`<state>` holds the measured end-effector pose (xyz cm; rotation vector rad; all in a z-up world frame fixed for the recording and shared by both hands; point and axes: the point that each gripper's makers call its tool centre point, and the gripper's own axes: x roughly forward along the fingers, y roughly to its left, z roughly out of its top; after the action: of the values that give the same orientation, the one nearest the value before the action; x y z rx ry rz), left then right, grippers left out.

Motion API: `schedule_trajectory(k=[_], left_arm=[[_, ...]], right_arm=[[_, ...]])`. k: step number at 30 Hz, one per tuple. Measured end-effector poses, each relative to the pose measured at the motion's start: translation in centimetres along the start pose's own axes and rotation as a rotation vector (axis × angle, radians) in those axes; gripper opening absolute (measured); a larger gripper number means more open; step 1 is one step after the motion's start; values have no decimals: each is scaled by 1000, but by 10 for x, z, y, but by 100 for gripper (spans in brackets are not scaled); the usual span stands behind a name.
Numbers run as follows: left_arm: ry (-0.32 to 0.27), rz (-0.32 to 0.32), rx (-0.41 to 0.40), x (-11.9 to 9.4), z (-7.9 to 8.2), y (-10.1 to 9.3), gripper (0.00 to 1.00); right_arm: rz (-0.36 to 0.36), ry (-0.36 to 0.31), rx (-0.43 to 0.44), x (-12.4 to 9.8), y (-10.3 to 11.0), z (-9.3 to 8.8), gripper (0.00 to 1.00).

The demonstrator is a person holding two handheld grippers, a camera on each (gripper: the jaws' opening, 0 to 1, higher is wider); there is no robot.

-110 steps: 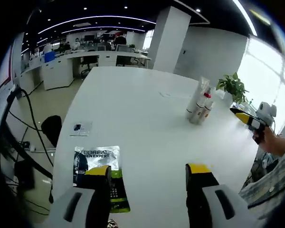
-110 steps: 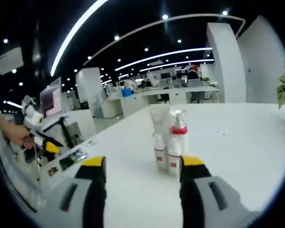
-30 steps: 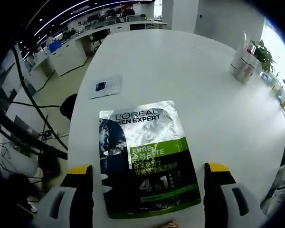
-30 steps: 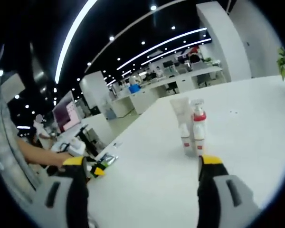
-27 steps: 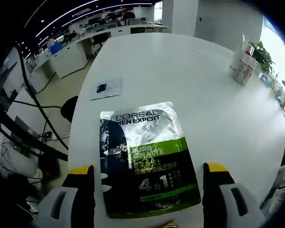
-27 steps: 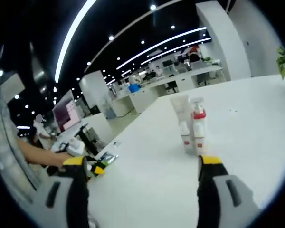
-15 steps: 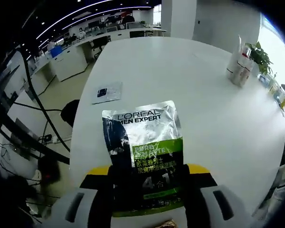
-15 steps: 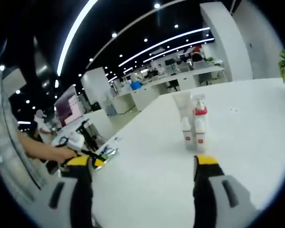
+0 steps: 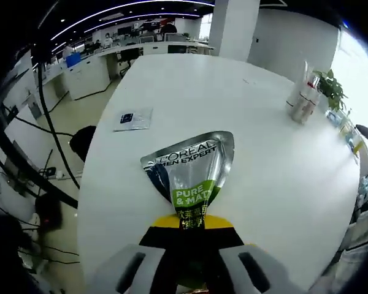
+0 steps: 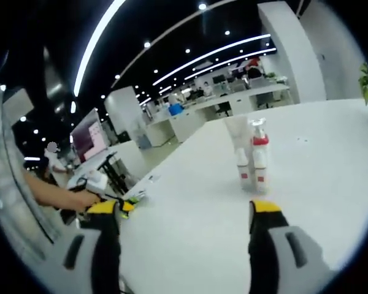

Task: Arrange the skincare products in the storage area until every visible bottle or jar stands upright without overlapping.

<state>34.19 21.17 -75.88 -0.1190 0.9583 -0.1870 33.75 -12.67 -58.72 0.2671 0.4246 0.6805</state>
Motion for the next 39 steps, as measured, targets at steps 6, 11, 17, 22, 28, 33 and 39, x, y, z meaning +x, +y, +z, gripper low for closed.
schedule_trajectory(k=[6, 11, 17, 22, 28, 33, 39], left_arm=[[-108, -95, -72, -15, 20, -31, 7], [-187, -224, -40, -38, 44, -87, 7], [-251, -423, -18, -72, 75, -160, 7], [-276, -572, 57, -96, 87, -210, 7], [-275, -667, 97, -107, 83, -245, 8], [-283, -725, 102, -117, 86, -258, 8], [-279, -807, 234, -131, 83, -283, 8]], right_arm=[[36, -28, 81, 6, 4, 16, 83], [81, -36, 101, 20, 18, 26, 81], [174, -50, 134, 40, 44, 39, 78], [254, -88, 140, 48, 67, 56, 75], [367, -94, 257, 54, 96, 75, 77], [385, -67, 251, 52, 103, 73, 76], [409, -32, 258, 46, 109, 68, 52]])
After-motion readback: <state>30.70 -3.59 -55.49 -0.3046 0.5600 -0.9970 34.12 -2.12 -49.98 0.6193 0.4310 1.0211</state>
